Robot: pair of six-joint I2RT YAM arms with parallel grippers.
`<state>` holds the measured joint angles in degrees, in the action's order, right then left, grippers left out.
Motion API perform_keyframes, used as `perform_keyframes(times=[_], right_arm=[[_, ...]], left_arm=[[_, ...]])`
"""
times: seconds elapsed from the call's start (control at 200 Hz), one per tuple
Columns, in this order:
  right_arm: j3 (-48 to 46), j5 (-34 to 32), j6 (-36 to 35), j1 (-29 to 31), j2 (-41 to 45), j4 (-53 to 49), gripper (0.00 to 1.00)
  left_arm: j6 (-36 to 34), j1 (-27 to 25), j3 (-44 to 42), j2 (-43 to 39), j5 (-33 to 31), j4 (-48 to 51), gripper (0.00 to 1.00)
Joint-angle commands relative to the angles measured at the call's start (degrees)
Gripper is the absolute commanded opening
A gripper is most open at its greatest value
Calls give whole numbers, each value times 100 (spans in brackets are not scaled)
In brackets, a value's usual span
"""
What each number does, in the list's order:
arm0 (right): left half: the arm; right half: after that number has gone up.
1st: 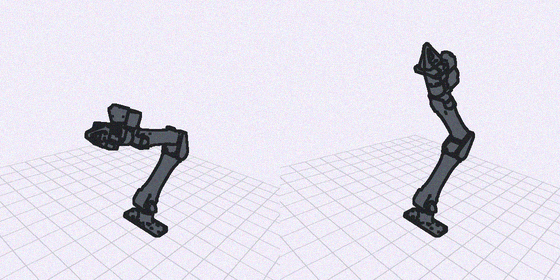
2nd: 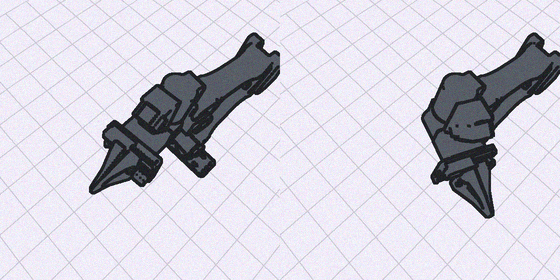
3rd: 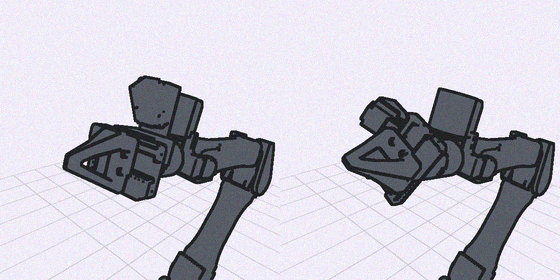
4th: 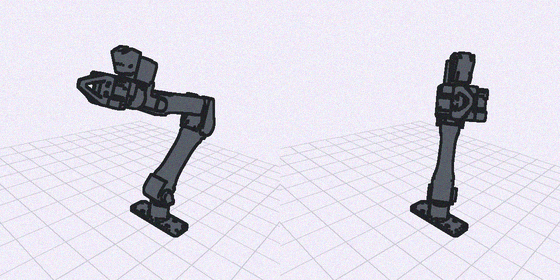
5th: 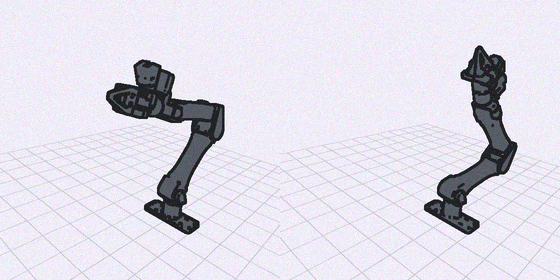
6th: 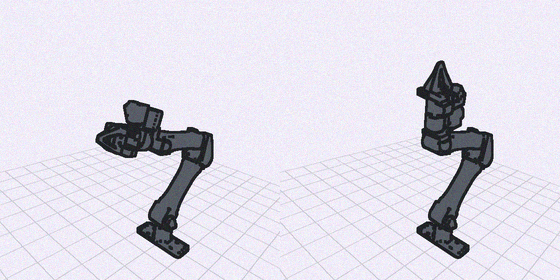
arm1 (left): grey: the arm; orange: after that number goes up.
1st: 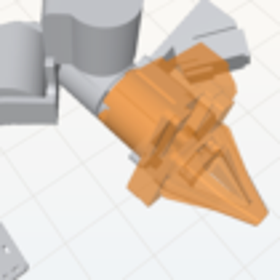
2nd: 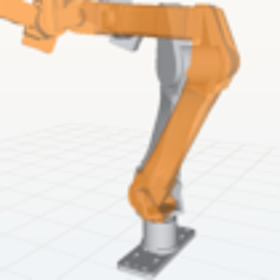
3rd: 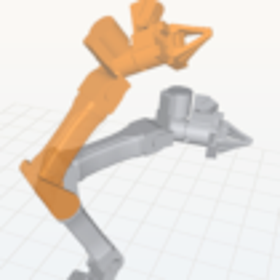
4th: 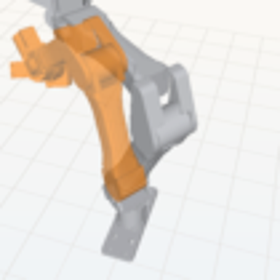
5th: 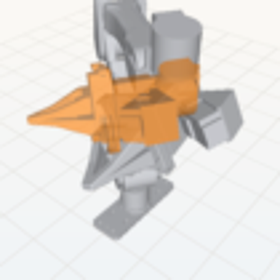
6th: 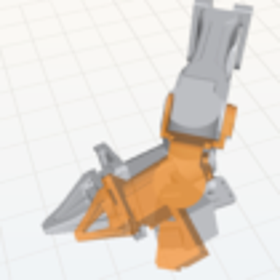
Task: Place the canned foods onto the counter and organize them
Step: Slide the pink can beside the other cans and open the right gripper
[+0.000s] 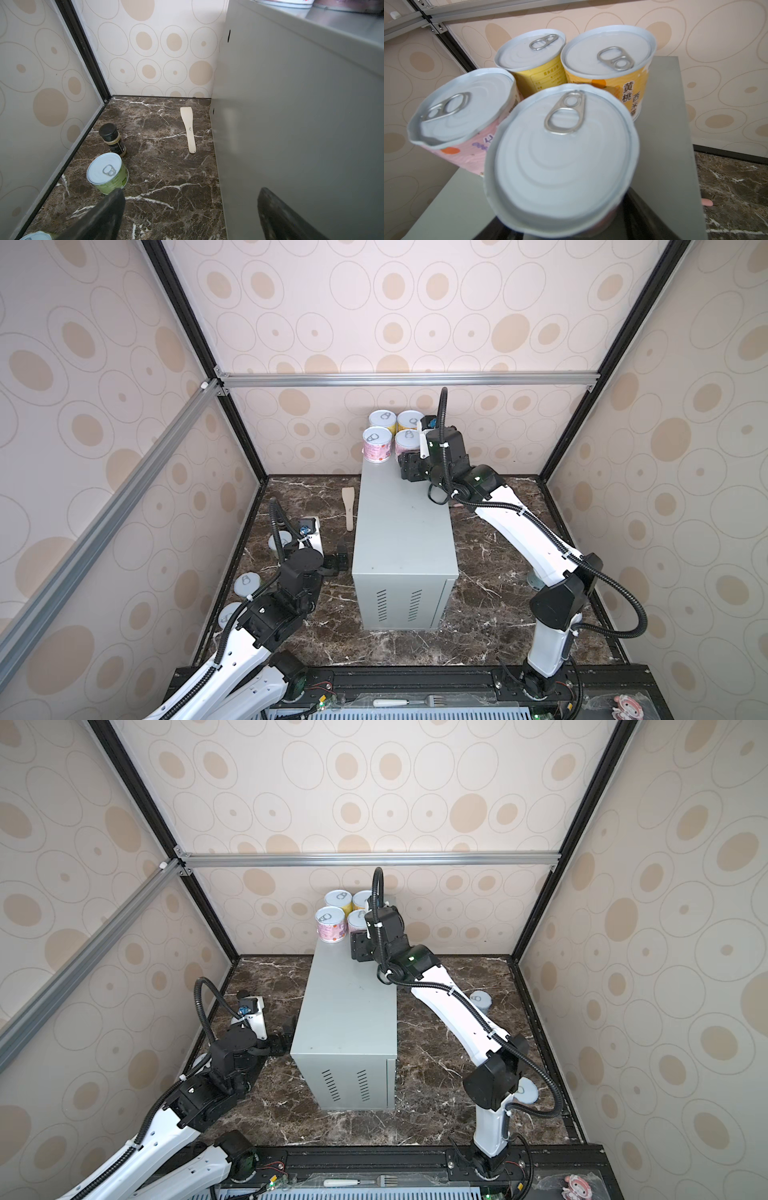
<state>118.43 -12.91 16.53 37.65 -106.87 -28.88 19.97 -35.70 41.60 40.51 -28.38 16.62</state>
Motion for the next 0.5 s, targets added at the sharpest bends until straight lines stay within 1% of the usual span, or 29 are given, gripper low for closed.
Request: perform_keyframes(times=[0.0,0.14,0.33,0.495], right_arm=[[157,155,77,-91,-199,-115,72],[239,330,86,-109,-328,-61,70],[332,377,102,-152,-418,-109,70],[253,387,95,-153,-247,-102,75]], left_arm=[[91,85,-10,18,54,-119,99],[109,158,-21,52,130,-146,99],[87,243,-36,107,168,-139,99],[78,362,-48,148,298,-180,99]])
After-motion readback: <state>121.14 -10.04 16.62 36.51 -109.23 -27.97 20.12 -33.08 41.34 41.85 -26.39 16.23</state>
